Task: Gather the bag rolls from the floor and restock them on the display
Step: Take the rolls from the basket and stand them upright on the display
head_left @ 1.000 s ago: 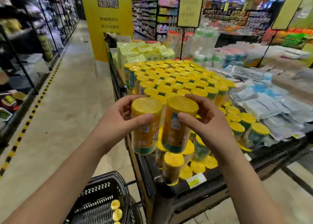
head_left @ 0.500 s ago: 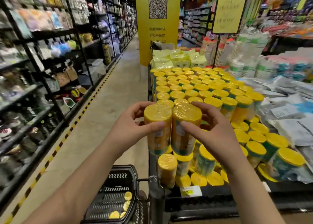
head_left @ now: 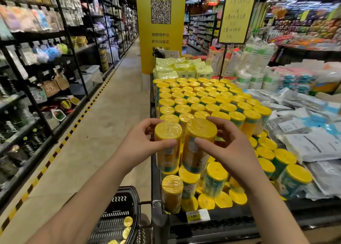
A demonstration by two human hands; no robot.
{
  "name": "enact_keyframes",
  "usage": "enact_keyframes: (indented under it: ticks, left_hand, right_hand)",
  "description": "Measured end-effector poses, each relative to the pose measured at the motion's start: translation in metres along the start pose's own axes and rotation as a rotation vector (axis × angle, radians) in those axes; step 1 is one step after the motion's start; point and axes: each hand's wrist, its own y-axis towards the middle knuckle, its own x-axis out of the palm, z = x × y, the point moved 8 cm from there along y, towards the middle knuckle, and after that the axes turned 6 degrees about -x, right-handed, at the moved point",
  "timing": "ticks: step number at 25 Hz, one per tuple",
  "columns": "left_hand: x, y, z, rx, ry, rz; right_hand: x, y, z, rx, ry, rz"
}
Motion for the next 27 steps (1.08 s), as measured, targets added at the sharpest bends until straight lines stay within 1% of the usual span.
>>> enact_keyframes:
  ticks: [3, 7, 11, 15, 20, 23, 27]
  left_hand:
    - [0.006, 0.025, -0.025, -0.053, 0.073, 0.082]
    - [0.013, 0.058, -0.059, -0.053, 0.122, 0.131]
    - [0.015, 0.084, -0.077, -0.039, 0.172, 0.136]
    - [0.019, 0.095, -0.086, -0.050, 0.253, 0.107]
    - [0.019, 0.091, -0.101, -0.055, 0.176, 0.085]
    - [0.019, 0.089, -0.103, -0.075, 0.185, 0.074]
    - [0.022, 0.081, -0.088, -0.110, 0.235, 0.047]
  right_hand:
    - [-0.007, -0.005, 0.007, 0.006, -0.005, 0.028]
    - [-0.013, -0.012, 0.015, 0.030, -0.002, 0.060]
    - [-0.019, -0.015, 0.025, 0.054, 0.000, 0.064]
    - [-0.026, -0.014, 0.031, 0.069, 0.011, 0.079]
    - [-0.025, -0.011, 0.034, 0.067, 0.002, 0.081]
    - [-0.022, -0.008, 0.035, 0.068, -0.005, 0.078]
    - [-0.017, -0.001, 0.037, 0.063, -0.038, 0.056]
